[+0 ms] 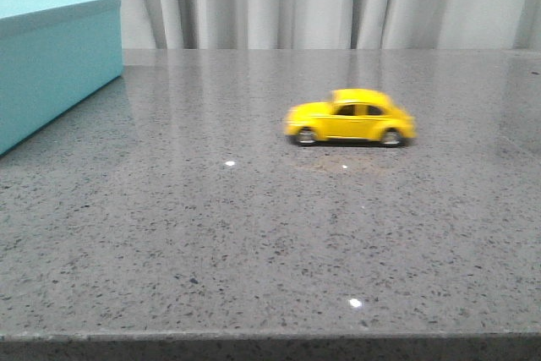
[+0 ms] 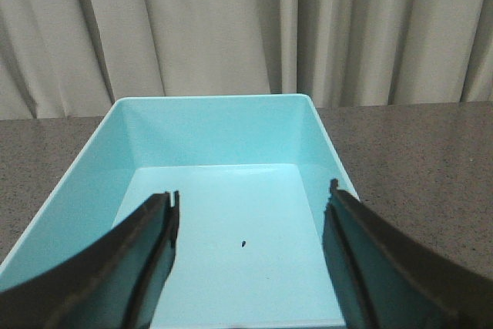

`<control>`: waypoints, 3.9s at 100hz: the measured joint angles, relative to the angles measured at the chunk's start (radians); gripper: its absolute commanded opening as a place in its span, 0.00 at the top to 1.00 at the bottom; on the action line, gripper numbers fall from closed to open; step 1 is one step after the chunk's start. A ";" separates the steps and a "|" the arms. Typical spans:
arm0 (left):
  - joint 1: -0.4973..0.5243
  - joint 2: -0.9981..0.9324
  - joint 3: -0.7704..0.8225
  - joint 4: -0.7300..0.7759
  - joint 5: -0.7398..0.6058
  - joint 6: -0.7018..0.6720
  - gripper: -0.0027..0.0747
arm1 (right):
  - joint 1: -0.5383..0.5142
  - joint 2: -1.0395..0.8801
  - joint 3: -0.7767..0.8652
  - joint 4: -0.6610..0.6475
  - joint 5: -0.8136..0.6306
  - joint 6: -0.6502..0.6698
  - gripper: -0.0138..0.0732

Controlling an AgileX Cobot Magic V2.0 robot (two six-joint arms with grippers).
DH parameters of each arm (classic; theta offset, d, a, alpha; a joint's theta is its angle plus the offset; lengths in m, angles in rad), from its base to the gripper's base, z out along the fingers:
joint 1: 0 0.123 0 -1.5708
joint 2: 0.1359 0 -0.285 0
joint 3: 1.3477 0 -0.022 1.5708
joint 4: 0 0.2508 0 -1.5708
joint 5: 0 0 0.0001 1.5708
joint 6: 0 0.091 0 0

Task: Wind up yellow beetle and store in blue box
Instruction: 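Slide the yellow Beetle along the table toward the blue box, release, then withdraw the right gripper and lower the left gripper over the Beetle, then close the left gripper on the Beetle and lift it, then carry the Beetle over the blue box and lower it inside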

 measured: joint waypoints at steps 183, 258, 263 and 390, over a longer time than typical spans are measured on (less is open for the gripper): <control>-0.359 1.069 -0.868 -0.025 0.720 0.862 0.44 | 0.000 -0.444 0.442 0.082 -0.401 -0.017 0.32; -0.366 1.235 -0.876 -0.025 0.733 0.955 0.44 | 0.000 -0.444 0.442 0.087 -0.422 -0.017 0.32; -0.366 1.243 -0.876 -0.025 0.736 0.955 0.44 | 0.000 -0.444 0.442 0.087 -0.422 -0.017 0.32; -0.154 1.096 -1.261 -0.031 0.833 0.250 0.78 | 0.000 -0.444 0.442 0.097 -0.427 -0.017 0.32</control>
